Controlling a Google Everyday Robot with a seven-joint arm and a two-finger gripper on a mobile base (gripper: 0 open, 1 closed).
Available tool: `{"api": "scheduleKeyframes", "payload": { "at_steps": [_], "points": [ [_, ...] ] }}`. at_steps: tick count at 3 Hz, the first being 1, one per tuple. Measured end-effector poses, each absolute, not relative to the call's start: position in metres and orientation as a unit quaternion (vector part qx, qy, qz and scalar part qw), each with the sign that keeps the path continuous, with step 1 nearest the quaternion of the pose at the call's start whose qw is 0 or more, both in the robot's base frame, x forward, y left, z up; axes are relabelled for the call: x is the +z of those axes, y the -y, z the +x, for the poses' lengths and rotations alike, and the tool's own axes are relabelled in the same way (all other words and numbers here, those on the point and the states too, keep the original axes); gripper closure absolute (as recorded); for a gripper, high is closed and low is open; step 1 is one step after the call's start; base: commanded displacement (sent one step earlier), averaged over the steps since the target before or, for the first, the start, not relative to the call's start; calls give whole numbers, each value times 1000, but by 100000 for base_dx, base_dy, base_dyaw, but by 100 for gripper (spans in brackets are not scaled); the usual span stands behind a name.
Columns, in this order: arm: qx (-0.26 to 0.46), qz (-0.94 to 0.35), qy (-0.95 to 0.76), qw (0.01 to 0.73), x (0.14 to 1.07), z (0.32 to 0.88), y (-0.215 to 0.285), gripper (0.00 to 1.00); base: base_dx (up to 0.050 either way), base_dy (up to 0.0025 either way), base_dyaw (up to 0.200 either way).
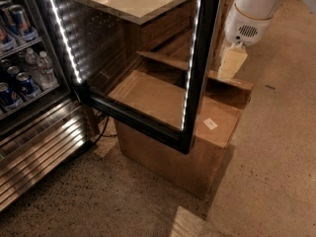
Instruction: Close right fridge door
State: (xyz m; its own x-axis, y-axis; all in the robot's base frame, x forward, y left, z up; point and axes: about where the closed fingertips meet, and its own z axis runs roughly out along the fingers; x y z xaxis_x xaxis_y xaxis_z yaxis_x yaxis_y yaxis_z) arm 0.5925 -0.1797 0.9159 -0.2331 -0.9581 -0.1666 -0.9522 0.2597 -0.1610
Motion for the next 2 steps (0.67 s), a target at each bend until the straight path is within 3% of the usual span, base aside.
{"api": "scheduleKeyframes", "payload": {
  "at_steps": [2],
  "points": [
    [-13,-608,-785,116,916,593,180,89,0,0,0]
  ]
}}
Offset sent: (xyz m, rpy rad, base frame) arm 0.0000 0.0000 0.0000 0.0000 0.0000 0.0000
